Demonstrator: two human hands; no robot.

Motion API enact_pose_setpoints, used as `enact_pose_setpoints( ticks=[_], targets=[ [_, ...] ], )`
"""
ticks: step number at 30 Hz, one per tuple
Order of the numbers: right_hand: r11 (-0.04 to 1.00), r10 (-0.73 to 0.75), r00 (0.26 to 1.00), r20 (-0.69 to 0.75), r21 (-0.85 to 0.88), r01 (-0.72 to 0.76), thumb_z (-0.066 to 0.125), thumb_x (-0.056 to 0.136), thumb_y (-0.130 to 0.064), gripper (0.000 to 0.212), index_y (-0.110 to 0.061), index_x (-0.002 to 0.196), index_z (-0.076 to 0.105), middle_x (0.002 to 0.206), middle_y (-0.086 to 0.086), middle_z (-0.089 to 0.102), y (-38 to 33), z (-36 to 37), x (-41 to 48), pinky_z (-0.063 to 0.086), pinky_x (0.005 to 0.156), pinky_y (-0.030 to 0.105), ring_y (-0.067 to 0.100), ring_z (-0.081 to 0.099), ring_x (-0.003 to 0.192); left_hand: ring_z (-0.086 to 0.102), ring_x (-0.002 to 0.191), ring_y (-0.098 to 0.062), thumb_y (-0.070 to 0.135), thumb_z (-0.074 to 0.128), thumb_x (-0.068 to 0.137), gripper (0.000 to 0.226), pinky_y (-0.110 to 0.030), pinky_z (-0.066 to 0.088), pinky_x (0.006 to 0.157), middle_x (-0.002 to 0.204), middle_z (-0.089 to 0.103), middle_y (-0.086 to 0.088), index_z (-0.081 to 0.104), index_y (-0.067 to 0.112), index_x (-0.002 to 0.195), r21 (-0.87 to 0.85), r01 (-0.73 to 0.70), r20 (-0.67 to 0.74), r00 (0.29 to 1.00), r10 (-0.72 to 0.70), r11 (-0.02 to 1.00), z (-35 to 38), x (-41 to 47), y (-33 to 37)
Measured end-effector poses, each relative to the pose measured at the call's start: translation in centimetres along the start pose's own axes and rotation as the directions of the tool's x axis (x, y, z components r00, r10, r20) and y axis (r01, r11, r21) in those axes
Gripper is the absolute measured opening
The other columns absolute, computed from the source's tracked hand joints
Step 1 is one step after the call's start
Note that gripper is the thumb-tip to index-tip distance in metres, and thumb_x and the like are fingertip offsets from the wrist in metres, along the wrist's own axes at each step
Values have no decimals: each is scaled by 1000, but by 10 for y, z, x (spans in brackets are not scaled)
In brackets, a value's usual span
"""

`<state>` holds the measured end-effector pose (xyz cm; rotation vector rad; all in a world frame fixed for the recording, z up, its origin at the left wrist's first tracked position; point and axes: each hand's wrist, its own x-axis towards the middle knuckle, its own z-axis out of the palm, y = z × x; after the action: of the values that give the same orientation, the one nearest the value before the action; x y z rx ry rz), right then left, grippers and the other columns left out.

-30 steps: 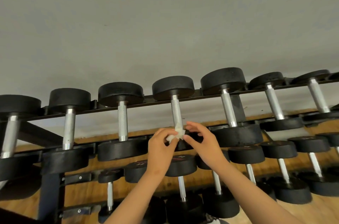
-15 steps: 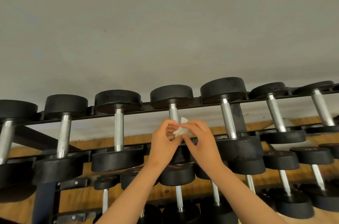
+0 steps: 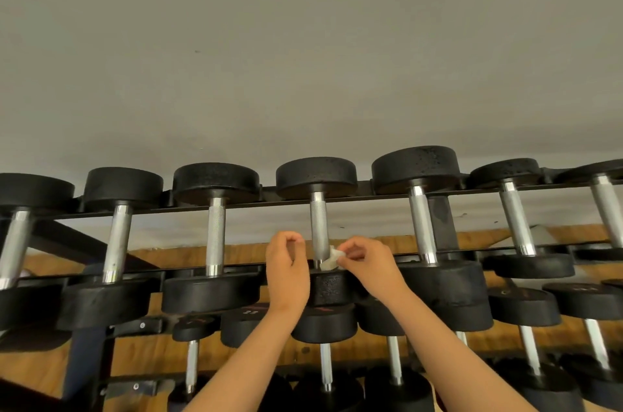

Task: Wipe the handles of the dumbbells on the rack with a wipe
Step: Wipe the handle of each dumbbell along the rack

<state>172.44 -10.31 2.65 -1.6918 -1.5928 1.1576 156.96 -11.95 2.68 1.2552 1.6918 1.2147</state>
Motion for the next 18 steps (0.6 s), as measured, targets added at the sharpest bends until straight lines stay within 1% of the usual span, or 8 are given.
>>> enact_pose_setpoints(
  ticks=[2, 3, 6, 8, 10, 13, 16, 18],
  targets=[
    [999, 49, 997, 55, -8, -49, 71, 84, -11, 11, -19, 91, 70, 94, -7, 70, 8, -2, 7, 48, 81, 13, 1, 63, 90, 54, 94, -13, 19, 49, 99, 11, -18, 40, 80, 93, 56, 5, 54, 23, 90, 117, 8, -3, 1000, -7, 993, 8, 0, -10],
    [998, 64, 993, 95, 2, -65, 72, 84, -11, 10, -18, 90, 70, 93, -7, 70, 9, -4, 11, 48, 80, 13, 1, 63, 90, 54, 94, -12, 21, 48, 99, 10, -18, 40, 79, 93, 56, 5, 54, 22, 91, 148, 14, -15, 1000, -11, 989, 11, -1, -14],
    [996, 80, 975, 209, 17, -85, 73, 84, -19, 6, -19, 90, 72, 91, -8, 70, 9, -7, 21, 45, 77, 12, 2, 64, 89, 55, 89, -9, 22, 48, 99, 11, -18, 42, 75, 90, 58, 6, 55, 23, 90, 137, 16, -53, 999, -9, 990, 13, -1, -19],
    [997, 80, 966, 246, -7, -81, 74, 83, -25, 10, -19, 91, 73, 90, -8, 70, 8, -5, 27, 44, 77, 15, 4, 64, 88, 56, 84, -9, 20, 49, 99, 13, -18, 42, 72, 87, 58, 5, 54, 23, 87, 119, 17, -59, 998, -10, 993, 12, -1, -20],
    [996, 90, 968, 235, -15, -89, 75, 82, -25, 8, -18, 86, 72, 87, -5, 70, 8, 0, 31, 46, 77, 18, 7, 65, 86, 57, 83, -9, 19, 50, 99, 15, -18, 42, 72, 85, 59, 4, 54, 25, 85, 96, 34, -74, 997, -27, 995, 13, -1, -19],
    [996, 93, 979, 182, -16, -92, 77, 79, -19, 9, -16, 77, 69, 81, -3, 69, 8, 8, 35, 46, 73, 18, 9, 64, 80, 57, 85, -8, 20, 51, 98, 17, -16, 42, 74, 87, 60, 5, 52, 30, 85, 66, 64, -104, 993, -57, 996, 14, -2, -18],
    [994, 82, 991, 109, 62, -89, 78, 77, -14, 14, -16, 72, 66, 78, -2, 68, 7, 9, 42, 47, 71, 16, 12, 64, 78, 58, 88, -8, 27, 49, 96, 10, -18, 42, 77, 91, 61, 6, 54, 30, 88, 35, 118, -120, 986, -113, 992, 15, -1, -20],
    [986, 90, 992, 92, 129, -101, 79, 77, -13, 16, -16, 69, 65, 77, -1, 68, 7, 7, 45, 47, 71, 16, 12, 64, 77, 58, 90, -9, 29, 48, 96, 9, -19, 42, 77, 93, 61, 5, 55, 27, 90, 21, 151, -124, 981, -147, 988, 15, -1, -21]
  ],
)
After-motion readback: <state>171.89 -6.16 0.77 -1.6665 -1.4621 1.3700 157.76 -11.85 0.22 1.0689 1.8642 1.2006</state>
